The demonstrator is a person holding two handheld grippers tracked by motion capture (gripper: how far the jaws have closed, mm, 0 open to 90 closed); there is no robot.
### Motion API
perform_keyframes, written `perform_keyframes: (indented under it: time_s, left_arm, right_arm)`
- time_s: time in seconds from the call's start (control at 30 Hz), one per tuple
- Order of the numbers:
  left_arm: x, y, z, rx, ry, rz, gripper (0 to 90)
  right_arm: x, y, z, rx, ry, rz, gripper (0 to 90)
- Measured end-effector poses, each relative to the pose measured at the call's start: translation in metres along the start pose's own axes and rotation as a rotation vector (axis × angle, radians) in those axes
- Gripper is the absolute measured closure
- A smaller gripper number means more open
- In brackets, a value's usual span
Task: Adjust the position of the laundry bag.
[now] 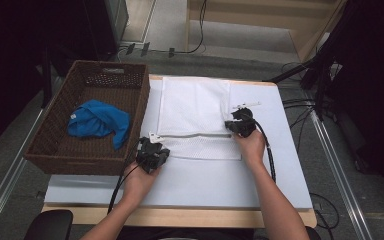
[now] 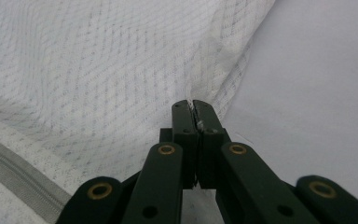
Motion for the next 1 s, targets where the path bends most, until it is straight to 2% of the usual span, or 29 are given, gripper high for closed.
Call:
perform_keyframes:
  time_s: [0.27, 0.4, 0.6, 1.0]
  left_arm:
    - [-0.007, -0.001, 0.003, -0.003, -0.003, -0.031, 88.9]
    - [-0.014, -0.003, 0.006, 0.004, -0.011, -0.048, 89.0]
    - [-0.015, -0.008, 0.006, 0.034, 0.005, -0.071, 89.2]
    - [-0.021, -0.015, 0.006, 0.055, 0.034, -0.134, 89.6]
  right_arm:
    - [-0.006, -0.005, 0.002, 0.017, 0.006, 0.0, 90.0]
    - [-0.01, -0.006, 0.006, 0.016, 0.039, 0.002, 90.0]
    - [-0.021, -0.008, 0.007, 0.012, 0.041, 0.007, 90.0]
    - [-0.034, -0.013, 0.001, 0.013, 0.059, 0.026, 90.0]
Point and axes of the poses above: each handheld gripper's, and its own axes: x roughly forward along the jaws, z roughly out of its top, y roughly to its left, the point moved 1 cm from there along x, roughly forward along the jaws, and after that the axes turned 3 degrees about x, right-handed, at the moved point
